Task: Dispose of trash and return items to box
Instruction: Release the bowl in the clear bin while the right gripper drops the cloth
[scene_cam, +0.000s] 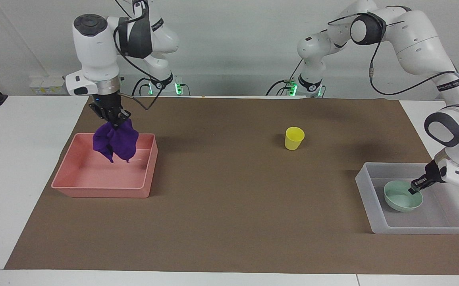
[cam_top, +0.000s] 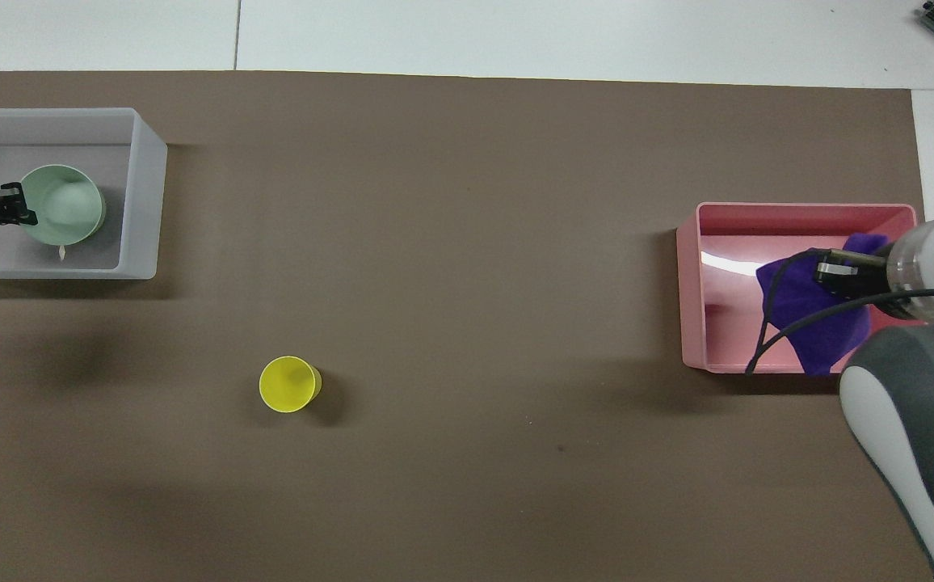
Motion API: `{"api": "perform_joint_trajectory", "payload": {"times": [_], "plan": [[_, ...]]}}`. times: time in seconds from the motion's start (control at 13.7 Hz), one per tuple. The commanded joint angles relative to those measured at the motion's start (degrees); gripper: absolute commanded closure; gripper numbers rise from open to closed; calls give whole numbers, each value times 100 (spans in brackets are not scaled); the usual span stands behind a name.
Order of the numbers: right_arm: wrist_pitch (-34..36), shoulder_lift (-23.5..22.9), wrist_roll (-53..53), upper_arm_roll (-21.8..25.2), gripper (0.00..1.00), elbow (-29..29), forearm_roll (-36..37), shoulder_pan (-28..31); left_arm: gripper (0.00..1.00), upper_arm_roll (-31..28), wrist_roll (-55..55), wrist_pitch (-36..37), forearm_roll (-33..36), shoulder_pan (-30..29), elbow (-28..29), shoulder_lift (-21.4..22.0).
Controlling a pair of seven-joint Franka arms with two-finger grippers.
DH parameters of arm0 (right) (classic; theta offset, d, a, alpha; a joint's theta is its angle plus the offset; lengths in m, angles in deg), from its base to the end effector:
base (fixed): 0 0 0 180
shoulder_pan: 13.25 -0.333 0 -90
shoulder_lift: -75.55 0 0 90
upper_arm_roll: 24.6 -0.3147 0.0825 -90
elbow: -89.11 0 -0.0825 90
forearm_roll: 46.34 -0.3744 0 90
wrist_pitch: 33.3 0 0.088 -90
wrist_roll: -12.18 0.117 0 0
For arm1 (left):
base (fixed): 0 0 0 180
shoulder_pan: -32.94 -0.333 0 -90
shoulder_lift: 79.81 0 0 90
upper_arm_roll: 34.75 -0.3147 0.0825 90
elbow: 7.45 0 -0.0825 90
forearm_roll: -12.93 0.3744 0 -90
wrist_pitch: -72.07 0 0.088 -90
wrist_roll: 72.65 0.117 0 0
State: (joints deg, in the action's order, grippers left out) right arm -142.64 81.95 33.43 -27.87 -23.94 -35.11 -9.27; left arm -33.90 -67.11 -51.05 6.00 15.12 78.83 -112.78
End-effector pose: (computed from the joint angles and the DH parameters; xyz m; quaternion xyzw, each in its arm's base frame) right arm 0.5229 -0.0213 0.5155 0.9822 -0.1599 0.0399 0.0906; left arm 0.6740 0.2011 0.3308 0.9891 0.1318 0.0439 0.0481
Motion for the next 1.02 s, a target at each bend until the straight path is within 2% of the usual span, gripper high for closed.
{"api": "perform_joint_trajectory", "payload": {"times": [0.0,0.07,0.15,0.29,0.37,0.44,0.59,0.88,0.95], "plan": [[-183,-120,-401,-41,100,-217,-174,330,0,30,87,-72,7,-2,-208,18],[-262,-269,-454,-41,100,-234,-175,366,0,30,87,-11,-1,-28,-225,97],[-376,-427,-463,-41,100,-217,-175,367,0,38,87,59,-2,-20,-182,350],[-412,-525,-559,-50,74,-200,-183,367,0,30,69,566,7,68,-155,825],[-412,-534,-673,-50,33,-156,-279,349,0,30,69,935,16,68,-190,1089],[-421,-543,-709,-50,11,-121,-463,340,0,47,148,1269,25,25,-190,1378],[-255,-517,-709,-76,0,107,-640,279,0,39,376,1964,25,33,-190,1810],[430,-315,-709,-261,0,670,-851,200,0,100,386,3405,-2,164,2,2339],[562,-245,-701,-339,0,766,-1008,148,0,100,360,3600,-19,461,221,2444]]}}
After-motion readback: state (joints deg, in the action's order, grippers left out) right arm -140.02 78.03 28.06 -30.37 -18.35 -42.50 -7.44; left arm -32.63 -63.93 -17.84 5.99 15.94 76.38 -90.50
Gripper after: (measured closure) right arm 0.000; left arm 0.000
